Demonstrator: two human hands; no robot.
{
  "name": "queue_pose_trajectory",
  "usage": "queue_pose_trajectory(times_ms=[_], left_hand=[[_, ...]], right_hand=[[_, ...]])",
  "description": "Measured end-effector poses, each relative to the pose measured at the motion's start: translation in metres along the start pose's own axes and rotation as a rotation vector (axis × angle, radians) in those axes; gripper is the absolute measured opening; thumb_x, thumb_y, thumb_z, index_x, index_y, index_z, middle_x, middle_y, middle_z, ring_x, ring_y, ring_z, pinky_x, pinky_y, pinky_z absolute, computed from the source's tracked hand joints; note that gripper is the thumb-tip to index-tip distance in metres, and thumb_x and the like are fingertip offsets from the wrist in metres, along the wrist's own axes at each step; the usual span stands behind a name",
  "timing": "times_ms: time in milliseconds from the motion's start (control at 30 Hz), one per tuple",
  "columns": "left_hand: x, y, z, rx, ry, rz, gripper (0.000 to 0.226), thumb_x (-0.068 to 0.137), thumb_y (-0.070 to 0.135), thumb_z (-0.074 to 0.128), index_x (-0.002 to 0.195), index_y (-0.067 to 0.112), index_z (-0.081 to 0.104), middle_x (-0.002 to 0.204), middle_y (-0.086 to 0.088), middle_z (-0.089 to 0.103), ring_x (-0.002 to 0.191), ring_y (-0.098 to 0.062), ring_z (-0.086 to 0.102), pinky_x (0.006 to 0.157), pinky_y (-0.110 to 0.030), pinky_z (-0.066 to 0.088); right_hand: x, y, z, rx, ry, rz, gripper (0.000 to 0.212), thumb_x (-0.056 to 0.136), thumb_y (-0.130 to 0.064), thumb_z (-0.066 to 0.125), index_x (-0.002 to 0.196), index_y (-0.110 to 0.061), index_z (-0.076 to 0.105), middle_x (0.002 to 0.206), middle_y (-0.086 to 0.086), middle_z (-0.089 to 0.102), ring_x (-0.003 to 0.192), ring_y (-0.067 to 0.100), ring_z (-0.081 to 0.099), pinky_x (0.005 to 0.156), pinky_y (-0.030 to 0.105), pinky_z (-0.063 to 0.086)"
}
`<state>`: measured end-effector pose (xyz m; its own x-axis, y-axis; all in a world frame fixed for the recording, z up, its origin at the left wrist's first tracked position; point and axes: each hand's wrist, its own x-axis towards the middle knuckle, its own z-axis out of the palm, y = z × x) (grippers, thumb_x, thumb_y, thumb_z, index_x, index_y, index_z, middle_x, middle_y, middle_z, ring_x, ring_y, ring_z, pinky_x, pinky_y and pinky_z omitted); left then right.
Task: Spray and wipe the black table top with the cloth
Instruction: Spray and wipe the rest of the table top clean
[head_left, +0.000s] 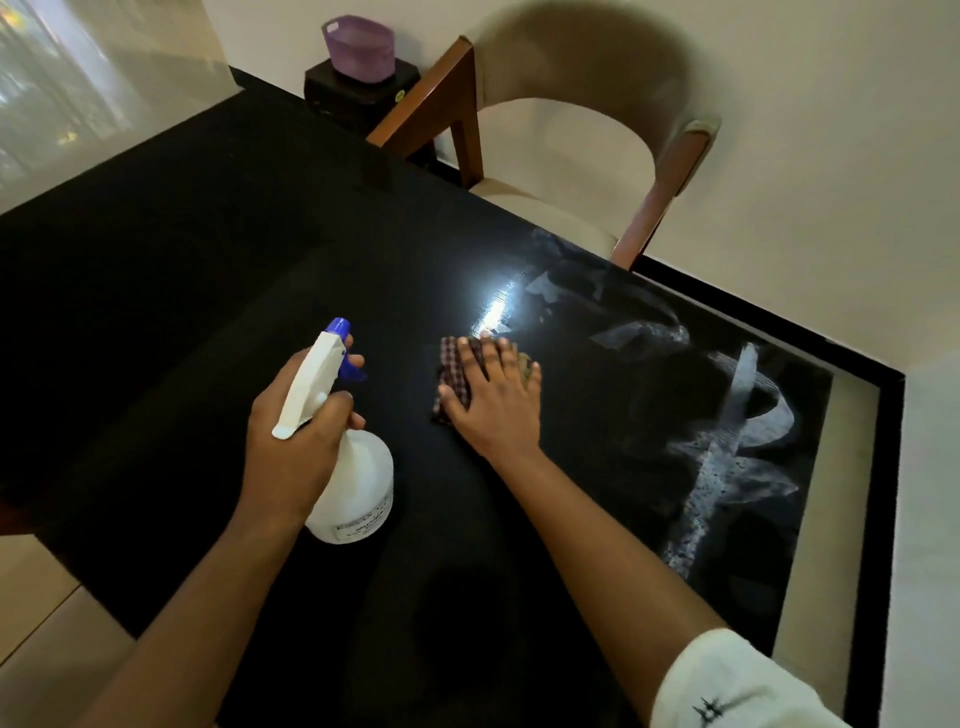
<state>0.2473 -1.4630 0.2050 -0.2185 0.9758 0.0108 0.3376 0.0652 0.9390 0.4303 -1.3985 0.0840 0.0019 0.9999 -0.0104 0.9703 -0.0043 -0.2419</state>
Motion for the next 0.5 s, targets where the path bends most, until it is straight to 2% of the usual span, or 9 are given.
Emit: queue_pose_trajectory(times_ms=[100,167,267,367,433,500], left_hand=[[0.012,0.007,0.002,0.042,-0.095,-0.008,0.043,0.088,-0.001,0.051,0.113,0.034,0.052,0.097,0.014,0.062,0.071,-0.015,0.062,0.065,-0.024,0.052],[0.023,0.013,0.006,0.041,-0.163,-0.045,0.041,0.088,-0.002,0.051,0.109,0.033,0.052,0.095,0.014,0.062,0.071,-0.015,0.06,0.062,-0.022,0.05],[0.047,0.024,0.017,0.069,-0.305,-0.094,0.037,0.087,-0.003,0.05,0.108,0.025,0.061,0.098,0.007,0.066,0.075,-0.014,0.061,0.058,-0.021,0.05],[0.071,0.039,0.035,0.147,-0.442,-0.117,0.032,0.086,-0.001,0.051,0.089,0.028,0.063,0.093,-0.001,0.067,0.081,-0.016,0.061,0.061,-0.027,0.049],[0.082,0.046,0.047,0.237,-0.504,-0.098,0.024,0.083,0.005,0.055,0.08,0.028,0.063,0.088,-0.008,0.068,0.079,-0.022,0.062,0.062,-0.03,0.049],[0.089,0.049,0.057,0.315,-0.508,-0.061,0.011,0.079,0.014,0.058,0.083,0.02,0.066,0.087,-0.017,0.069,0.08,-0.033,0.065,0.064,-0.035,0.051]], right_hand=[[-0.006,0.042,-0.009,-0.008,0.064,0.203,0.067,0.094,-0.056,0.034,0.152,-0.027,0.019,0.16,0.004,0.015,0.147,0.028,0.009,0.115,0.054,0.007],[-0.009,0.057,-0.014,-0.025,0.067,0.264,0.067,0.095,-0.057,0.032,0.153,-0.027,0.016,0.161,0.005,0.014,0.148,0.028,0.008,0.116,0.054,0.007],[-0.01,0.059,-0.015,-0.046,0.063,0.262,0.068,0.095,-0.057,0.029,0.153,-0.026,0.014,0.161,0.005,0.012,0.148,0.027,0.006,0.116,0.052,0.007],[-0.011,0.057,-0.015,-0.039,0.053,0.262,0.068,0.095,-0.058,0.029,0.153,-0.026,0.013,0.161,0.006,0.011,0.148,0.028,0.004,0.116,0.051,0.005],[-0.01,0.059,-0.015,-0.033,0.046,0.259,0.068,0.095,-0.058,0.028,0.153,-0.026,0.012,0.161,0.006,0.01,0.148,0.028,0.003,0.116,0.051,0.004],[-0.009,0.059,-0.014,-0.035,0.047,0.257,0.068,0.095,-0.058,0.028,0.153,-0.026,0.011,0.161,0.006,0.009,0.148,0.028,0.003,0.116,0.051,0.004]])
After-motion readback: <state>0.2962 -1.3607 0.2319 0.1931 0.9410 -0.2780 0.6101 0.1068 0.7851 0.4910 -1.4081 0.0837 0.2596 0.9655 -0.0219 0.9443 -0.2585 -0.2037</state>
